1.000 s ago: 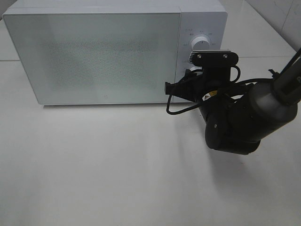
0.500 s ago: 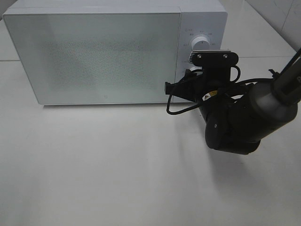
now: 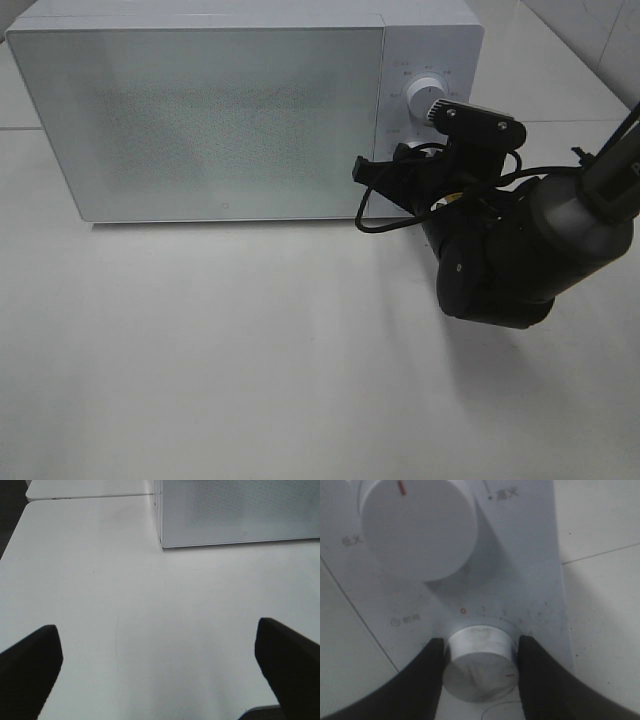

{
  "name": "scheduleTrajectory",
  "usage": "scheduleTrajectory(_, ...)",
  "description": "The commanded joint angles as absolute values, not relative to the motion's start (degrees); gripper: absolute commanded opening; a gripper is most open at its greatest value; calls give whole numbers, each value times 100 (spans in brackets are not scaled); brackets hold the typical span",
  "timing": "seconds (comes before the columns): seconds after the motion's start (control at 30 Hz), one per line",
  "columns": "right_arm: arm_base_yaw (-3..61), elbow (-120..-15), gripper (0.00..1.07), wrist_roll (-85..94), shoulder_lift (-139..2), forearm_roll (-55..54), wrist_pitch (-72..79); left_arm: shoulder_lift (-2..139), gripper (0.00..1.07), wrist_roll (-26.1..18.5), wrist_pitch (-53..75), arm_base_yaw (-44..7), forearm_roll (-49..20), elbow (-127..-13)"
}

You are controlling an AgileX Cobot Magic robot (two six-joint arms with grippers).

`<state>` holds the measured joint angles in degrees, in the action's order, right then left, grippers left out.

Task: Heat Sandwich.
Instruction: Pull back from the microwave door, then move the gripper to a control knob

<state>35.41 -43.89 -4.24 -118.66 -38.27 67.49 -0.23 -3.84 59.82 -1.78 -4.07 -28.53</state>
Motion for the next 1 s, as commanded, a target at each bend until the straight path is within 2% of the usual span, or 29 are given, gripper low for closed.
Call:
scheduleTrajectory(0.03, 3535, -4406, 13, -1461, -11803, -3787, 6864, -172, 101, -361, 5890, -155, -407, -2836)
scheduleTrajectory(0.13, 3535, -4406, 13, -2515, -11803, -3770, 6864, -172, 101, -361, 5890, -155, -407, -2836)
scheduleTrajectory(1.0, 3535, -4406, 13, -8170, -11803, -3770, 7168, -172, 101, -361, 5890, -155, -407, -2836)
